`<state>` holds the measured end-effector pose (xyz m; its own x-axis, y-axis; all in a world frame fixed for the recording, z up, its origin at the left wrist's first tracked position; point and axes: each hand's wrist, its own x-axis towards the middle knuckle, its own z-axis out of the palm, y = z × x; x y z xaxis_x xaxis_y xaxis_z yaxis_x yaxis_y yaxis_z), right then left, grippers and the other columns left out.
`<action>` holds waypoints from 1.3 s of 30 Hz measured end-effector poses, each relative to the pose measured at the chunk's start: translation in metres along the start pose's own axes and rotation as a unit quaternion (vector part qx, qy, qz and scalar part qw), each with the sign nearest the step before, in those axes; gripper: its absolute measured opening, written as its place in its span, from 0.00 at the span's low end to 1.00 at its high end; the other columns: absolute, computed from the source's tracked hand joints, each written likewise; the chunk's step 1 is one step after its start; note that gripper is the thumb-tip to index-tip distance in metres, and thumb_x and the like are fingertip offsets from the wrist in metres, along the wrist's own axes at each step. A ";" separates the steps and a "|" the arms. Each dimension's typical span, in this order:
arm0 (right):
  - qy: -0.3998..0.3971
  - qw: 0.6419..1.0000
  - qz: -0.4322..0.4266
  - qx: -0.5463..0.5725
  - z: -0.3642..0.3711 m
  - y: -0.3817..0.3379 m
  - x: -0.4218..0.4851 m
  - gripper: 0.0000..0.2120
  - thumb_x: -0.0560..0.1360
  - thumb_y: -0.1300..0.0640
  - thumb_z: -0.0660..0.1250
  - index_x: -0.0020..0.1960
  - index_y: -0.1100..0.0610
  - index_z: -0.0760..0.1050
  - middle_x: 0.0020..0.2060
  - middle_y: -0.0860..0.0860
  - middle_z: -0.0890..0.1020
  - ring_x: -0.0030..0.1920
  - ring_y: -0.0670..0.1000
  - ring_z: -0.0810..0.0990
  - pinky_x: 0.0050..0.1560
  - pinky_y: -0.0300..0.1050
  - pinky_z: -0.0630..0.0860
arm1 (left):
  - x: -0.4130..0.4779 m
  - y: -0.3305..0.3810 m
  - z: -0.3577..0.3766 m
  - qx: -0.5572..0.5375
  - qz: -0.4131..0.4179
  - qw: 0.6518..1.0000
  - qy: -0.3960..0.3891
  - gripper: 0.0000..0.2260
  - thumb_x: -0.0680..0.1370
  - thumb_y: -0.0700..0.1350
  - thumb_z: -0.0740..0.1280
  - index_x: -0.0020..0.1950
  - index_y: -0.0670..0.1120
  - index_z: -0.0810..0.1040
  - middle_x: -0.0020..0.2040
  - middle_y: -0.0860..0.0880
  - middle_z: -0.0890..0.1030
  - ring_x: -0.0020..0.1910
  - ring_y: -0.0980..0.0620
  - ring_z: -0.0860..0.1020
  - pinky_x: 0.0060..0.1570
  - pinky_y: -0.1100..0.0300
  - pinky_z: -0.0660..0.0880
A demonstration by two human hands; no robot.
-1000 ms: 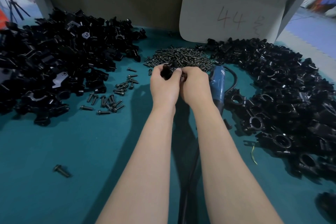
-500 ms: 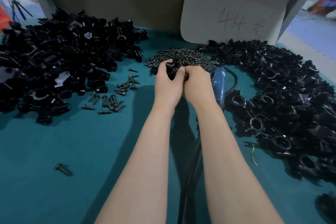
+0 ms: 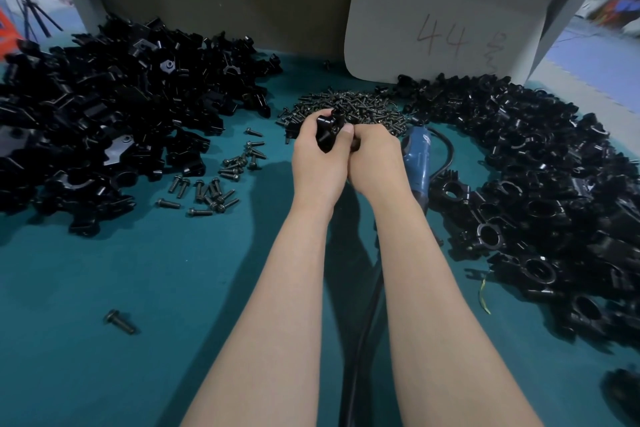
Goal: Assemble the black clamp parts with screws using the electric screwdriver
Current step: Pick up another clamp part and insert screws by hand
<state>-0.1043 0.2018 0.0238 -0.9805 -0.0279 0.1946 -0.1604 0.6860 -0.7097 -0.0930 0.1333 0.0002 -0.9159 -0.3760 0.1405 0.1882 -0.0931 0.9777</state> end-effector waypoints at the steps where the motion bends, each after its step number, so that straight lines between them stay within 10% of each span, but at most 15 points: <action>1: 0.001 1.000 0.000 -0.001 0.000 0.000 0.000 0.10 0.77 0.63 0.57 0.41 0.57 0.75 0.31 0.49 0.76 0.32 0.48 0.72 0.30 0.38 0.70 | 0.000 0.000 0.000 0.001 -0.002 1.000 0.001 0.09 0.79 0.42 0.66 0.58 0.51 0.74 0.51 0.54 0.79 0.54 0.55 0.78 0.59 0.59 0.75; 15: -0.080 0.997 0.004 -0.024 -0.006 0.003 0.005 0.09 0.77 0.62 0.61 0.47 0.54 0.79 0.37 0.51 0.78 0.37 0.50 0.74 0.31 0.37 0.67 | 0.004 -0.002 -0.006 0.013 -0.042 0.998 0.037 0.09 0.79 0.43 0.67 0.58 0.44 0.76 0.53 0.48 0.80 0.54 0.51 0.78 0.55 0.59 0.74; 22: 0.038 0.992 -0.014 0.120 -0.010 0.005 0.009 0.11 0.77 0.62 0.65 0.56 0.50 0.78 0.29 0.44 0.69 0.28 0.41 0.67 0.31 0.31 0.63 | 0.005 -0.003 -0.007 -0.015 -0.074 0.996 0.046 0.04 0.80 0.44 0.65 0.52 0.45 0.73 0.56 0.42 0.79 0.56 0.44 0.80 0.60 0.44 0.75; 27: 0.036 0.998 -0.037 0.043 -0.011 -0.004 0.006 0.13 0.75 0.64 0.60 0.46 0.51 0.81 0.29 0.42 0.72 0.27 0.40 0.69 0.27 0.26 0.64 | 0.005 -0.007 -0.006 0.051 -0.017 0.997 0.055 0.09 0.80 0.43 0.64 0.59 0.43 0.74 0.54 0.47 0.80 0.56 0.48 0.78 0.58 0.55 0.75; 30: 0.004 0.999 -0.046 0.020 -0.011 -0.006 0.006 0.08 0.76 0.55 0.65 0.50 0.53 0.82 0.31 0.41 0.74 0.32 0.40 0.71 0.31 0.27 0.65 | 0.005 -0.009 -0.005 0.094 0.004 0.994 0.054 0.10 0.80 0.43 0.63 0.60 0.43 0.73 0.45 0.54 0.78 0.45 0.56 0.78 0.38 0.73 0.71; 39: -0.011 0.997 -0.022 0.073 -0.010 -0.001 0.008 0.12 0.74 0.51 0.70 0.54 0.57 0.80 0.34 0.40 0.75 0.35 0.37 0.72 0.31 0.21 0.66 | 0.000 -0.008 -0.003 0.131 0.015 0.991 0.038 0.11 0.79 0.42 0.61 0.62 0.46 0.72 0.50 0.49 0.79 0.38 0.59 0.75 0.32 0.72 0.69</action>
<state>-0.1103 0.2082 0.0329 -0.9740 -0.0739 0.2142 -0.2174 0.5709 -0.7917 -0.0936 0.1311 -0.0078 -0.8806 -0.4436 0.1667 0.1064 0.1577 0.9817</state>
